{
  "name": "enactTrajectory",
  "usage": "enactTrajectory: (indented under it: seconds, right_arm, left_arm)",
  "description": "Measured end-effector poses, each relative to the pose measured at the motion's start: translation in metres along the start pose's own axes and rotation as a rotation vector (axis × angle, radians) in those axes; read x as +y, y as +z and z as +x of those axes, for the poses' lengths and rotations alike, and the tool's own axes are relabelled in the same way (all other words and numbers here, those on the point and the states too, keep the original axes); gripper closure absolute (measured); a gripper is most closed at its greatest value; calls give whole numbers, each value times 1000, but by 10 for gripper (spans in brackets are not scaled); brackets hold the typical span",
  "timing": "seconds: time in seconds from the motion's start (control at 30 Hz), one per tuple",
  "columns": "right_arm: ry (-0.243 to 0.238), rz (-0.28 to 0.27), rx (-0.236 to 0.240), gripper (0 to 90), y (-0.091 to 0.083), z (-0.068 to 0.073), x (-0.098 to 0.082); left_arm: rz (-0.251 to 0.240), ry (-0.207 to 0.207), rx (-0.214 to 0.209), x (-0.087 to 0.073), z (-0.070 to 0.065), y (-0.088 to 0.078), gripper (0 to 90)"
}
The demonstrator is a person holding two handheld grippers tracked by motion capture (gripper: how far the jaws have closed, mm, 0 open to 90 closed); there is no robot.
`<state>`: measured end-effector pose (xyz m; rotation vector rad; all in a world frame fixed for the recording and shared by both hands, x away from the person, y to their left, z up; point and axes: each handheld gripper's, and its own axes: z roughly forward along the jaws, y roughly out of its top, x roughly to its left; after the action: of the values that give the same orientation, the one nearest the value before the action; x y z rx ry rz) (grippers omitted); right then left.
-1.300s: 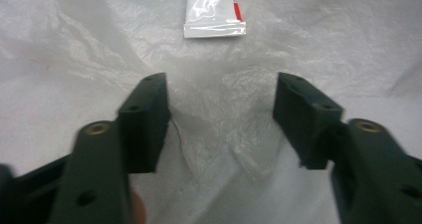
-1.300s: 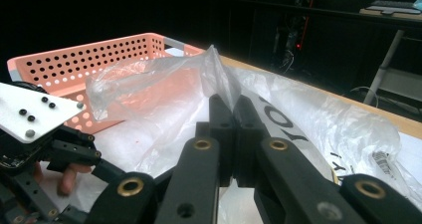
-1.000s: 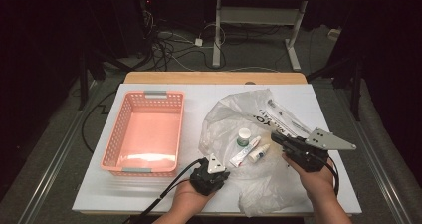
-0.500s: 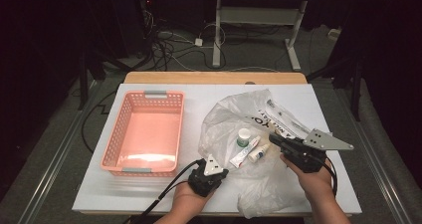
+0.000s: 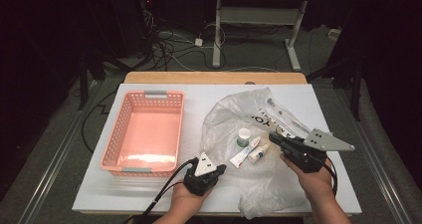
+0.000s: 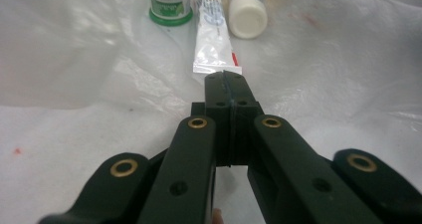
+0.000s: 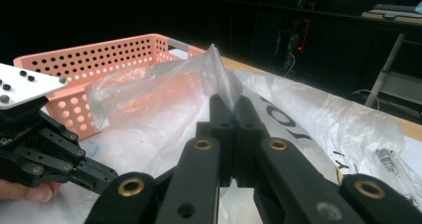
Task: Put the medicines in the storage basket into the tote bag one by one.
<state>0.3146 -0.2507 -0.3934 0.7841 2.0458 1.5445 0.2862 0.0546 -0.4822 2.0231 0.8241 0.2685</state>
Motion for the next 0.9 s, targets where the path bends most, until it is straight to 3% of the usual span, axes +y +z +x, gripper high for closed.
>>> enactTrajectory:
  seconds: [0.27,0.9]
  right_arm:
    - [7,2,-9,900,3,-2,-1]
    - [-6,-6,-24,900,4,3,-3]
  left_arm:
    - [-74,-10,30,4,7,-13,884]
    - [-194,-3,72,19,8,-33,884]
